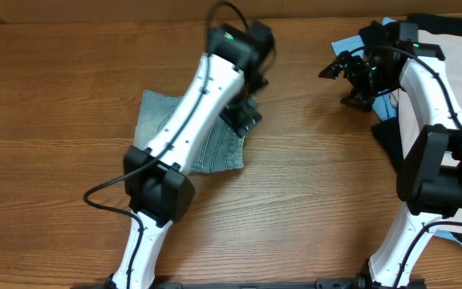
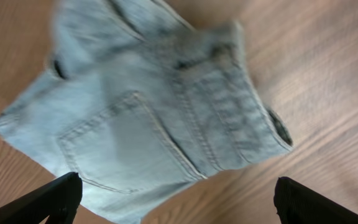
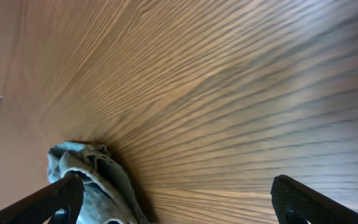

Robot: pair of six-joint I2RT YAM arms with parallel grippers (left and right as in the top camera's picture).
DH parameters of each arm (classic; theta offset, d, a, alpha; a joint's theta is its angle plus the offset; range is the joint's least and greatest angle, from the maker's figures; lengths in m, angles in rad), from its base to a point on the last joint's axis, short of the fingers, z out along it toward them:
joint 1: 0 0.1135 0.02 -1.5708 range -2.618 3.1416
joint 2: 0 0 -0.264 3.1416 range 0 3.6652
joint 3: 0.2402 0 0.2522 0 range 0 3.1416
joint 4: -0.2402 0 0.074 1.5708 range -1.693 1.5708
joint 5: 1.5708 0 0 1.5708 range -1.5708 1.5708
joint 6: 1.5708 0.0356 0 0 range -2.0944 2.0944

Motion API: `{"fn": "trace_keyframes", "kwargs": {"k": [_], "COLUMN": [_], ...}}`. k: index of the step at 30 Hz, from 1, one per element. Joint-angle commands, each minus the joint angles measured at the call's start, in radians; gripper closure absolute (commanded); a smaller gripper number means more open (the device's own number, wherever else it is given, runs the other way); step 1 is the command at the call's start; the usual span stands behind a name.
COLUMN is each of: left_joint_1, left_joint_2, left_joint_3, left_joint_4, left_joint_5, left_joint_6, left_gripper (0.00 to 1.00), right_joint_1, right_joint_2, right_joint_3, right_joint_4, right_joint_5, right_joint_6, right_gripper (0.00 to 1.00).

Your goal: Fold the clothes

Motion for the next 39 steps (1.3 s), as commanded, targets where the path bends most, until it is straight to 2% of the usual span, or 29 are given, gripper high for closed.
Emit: {"fn": "trace_keyframes", "kwargs": {"k": [1, 5, 6, 9, 15, 25, 31, 34, 36, 37, 38, 39], "left_joint_1": [-0.043, -0.048, -0.048, -0.037, -0.032, 0.016, 0.037, 0.037, 0.037, 0.039, 0.041, 0.045], "left_joint_2": [-0.101, -0.253, -0.301, -0.329, -0.329, -0.328, -0.328, -0.328, -0.328, -0.328, -0.328, -0.328], "left_joint_3": [-0.075, -0.214, -0.308, -0.547, -0.839, -1.064, -1.131, -1.174, -1.202, -1.215, -1.226, -1.244], "left_joint_4": [-0.003, -0.003, 0.0, 0.144, 0.459, 0.837, 0.933, 0.984, 1.007, 1.02, 1.033, 1.062], "left_joint_5": [-0.068, 0.157, 0.177, 0.109, -0.018, -0.04, -0.047, -0.047, -0.048, -0.051, -0.053, -0.066], "left_joint_6": [-0.008, 0.068, 0.091, 0.09, 0.087, 0.079, 0.079, 0.079, 0.079, 0.079, 0.079, 0.077], "left_gripper": [0.0, 0.0, 0.0, 0.0, 0.0, 0.0, 0.01, 0.1, 0.23, 0.43, 0.56, 0.82], "right_joint_1": [0.003, 0.006, 0.006, 0.006, 0.006, 0.006, 0.006, 0.006, 0.006, 0.006, 0.006, 0.006], "right_joint_2": [-0.009, -0.009, -0.009, -0.009, -0.009, -0.009, -0.009, -0.009, -0.009, -0.009, -0.009, -0.009], "right_joint_3": [0.006, 0.006, 0.006, 0.006, 0.006, 0.006, 0.006, 0.006, 0.006, 0.006, 0.006, 0.006], "right_joint_4": [-0.016, -0.028, -0.032, -0.04, -0.05, -0.051, -0.051, -0.053, -0.057, -0.058, -0.058, -0.058], "right_joint_5": [0.004, 0.004, 0.008, 0.03, 0.041, 0.041, 0.041, 0.041, 0.041, 0.041, 0.041, 0.041], "right_joint_6": [-0.052, -0.064, -0.069, -0.069, -0.078, -0.077, -0.076, -0.076, -0.077, -0.077, -0.077, -0.077], "right_gripper": [0.0, 0.0, 0.0, 0.0, 0.0, 0.0, 0.0, 0.0, 0.0, 0.0, 0.0, 0.0]}}
